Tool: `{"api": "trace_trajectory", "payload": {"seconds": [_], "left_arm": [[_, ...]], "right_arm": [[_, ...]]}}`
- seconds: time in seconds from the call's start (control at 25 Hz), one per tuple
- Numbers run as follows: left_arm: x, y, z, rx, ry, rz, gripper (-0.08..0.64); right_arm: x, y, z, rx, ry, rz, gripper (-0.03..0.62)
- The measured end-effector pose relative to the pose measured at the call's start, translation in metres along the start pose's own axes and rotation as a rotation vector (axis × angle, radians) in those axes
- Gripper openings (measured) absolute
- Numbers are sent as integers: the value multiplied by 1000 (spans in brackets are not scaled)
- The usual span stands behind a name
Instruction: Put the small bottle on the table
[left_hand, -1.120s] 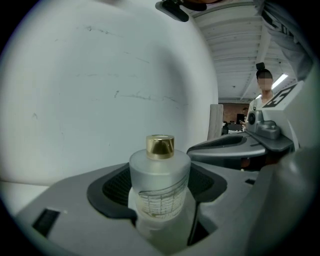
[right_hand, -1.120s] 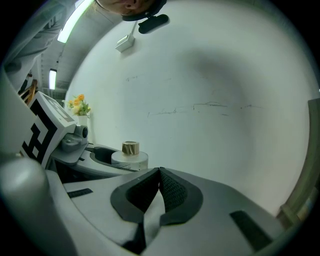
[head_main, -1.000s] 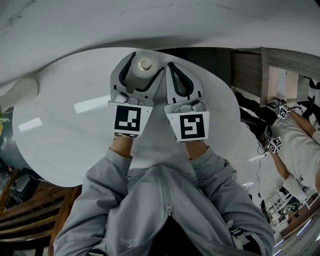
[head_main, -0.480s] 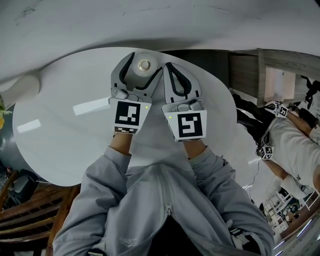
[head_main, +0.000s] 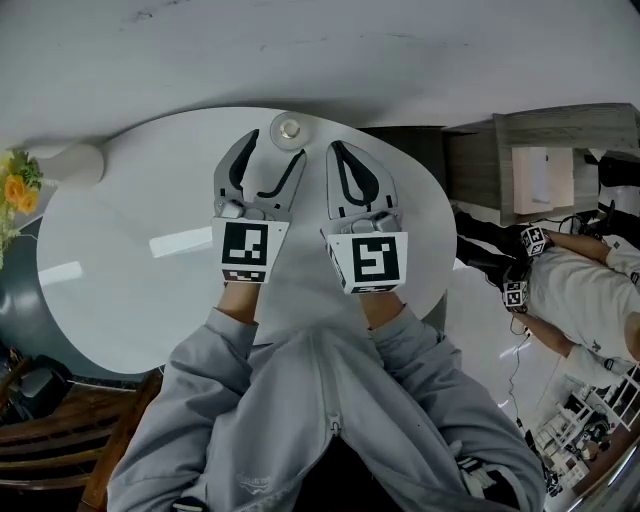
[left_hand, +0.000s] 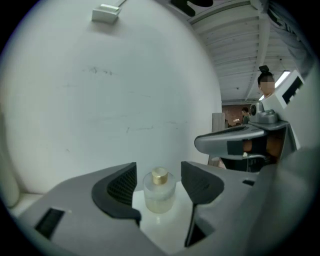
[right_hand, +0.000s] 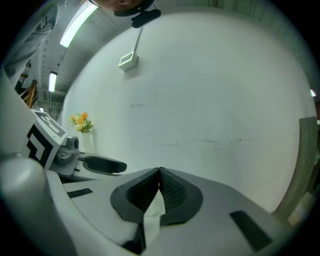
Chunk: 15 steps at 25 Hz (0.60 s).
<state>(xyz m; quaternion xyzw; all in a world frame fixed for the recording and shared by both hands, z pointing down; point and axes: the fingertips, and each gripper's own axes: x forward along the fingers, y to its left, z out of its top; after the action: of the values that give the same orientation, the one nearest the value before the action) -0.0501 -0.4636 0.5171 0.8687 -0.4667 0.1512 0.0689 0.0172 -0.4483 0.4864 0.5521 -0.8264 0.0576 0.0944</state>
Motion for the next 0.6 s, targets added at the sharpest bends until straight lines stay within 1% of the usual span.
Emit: {"api": "trace_trajectory", "payload": {"seconds": [0.08,0.16,0.24,0.4,0.6], "left_arm": [[-16,0,19,16,-35,26,225],[-34,-1,37,29,-71,58,133],[-53,-6,53,40,-102,81,76],[-84,-19,84,52,-160,103,13],[-119,-28,116,14,-189,125,8]], "right_arm": [[-10,3,16,-5,-24,-9,26],[-23,8,31,-18,-44,-12,26],[-37,14,45,-27,-60,-14,26],[-61,20,74,-45,-89,-15,26],[-90,21,107,-78,-127,-14,26]]}}
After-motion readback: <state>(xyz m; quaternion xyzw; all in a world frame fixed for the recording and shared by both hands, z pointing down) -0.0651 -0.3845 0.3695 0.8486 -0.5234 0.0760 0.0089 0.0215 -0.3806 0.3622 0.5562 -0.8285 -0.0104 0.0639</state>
